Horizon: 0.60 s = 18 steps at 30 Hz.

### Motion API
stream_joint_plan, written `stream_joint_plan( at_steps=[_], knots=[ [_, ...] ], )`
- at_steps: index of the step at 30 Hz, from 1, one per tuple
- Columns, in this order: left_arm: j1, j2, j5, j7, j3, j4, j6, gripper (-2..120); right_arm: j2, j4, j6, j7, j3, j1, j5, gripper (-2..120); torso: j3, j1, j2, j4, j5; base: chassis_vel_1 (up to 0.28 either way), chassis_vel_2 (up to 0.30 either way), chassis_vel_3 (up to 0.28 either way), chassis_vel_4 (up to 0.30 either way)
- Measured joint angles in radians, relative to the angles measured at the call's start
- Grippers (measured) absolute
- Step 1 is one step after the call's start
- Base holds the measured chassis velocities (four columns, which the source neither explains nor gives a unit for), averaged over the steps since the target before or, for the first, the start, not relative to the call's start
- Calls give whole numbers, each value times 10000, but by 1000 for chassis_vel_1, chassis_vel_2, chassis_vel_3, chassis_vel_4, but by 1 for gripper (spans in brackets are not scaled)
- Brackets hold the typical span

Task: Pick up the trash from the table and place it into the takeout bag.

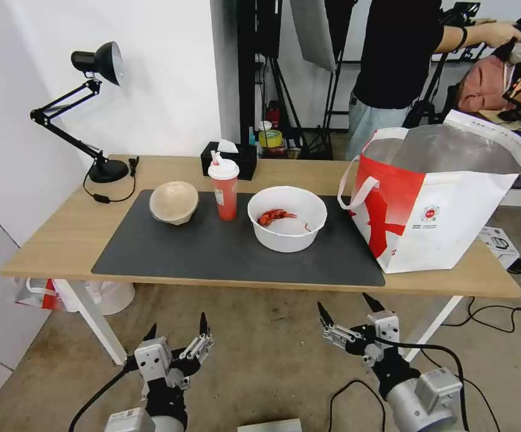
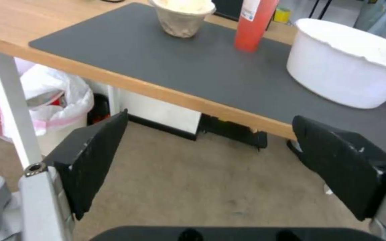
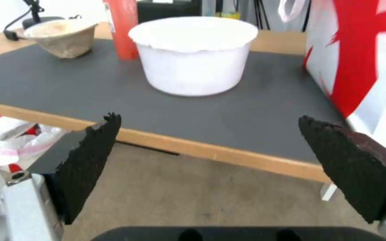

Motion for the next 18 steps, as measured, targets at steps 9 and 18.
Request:
stream_joint_plan(
  at_steps=[9, 18],
  knots=[
    [413, 229, 470, 345, -86, 23, -354, 99, -55, 437, -184, 197, 211, -124, 224, 100, 0, 0, 0, 0, -1, 0, 0, 0, 0],
    [464, 296, 525, 544, -96, 37, -468, 100, -84, 438, -216, 389, 227, -69, 299, 100, 0, 0, 0, 0, -1, 0, 0, 0, 0]
  ],
)
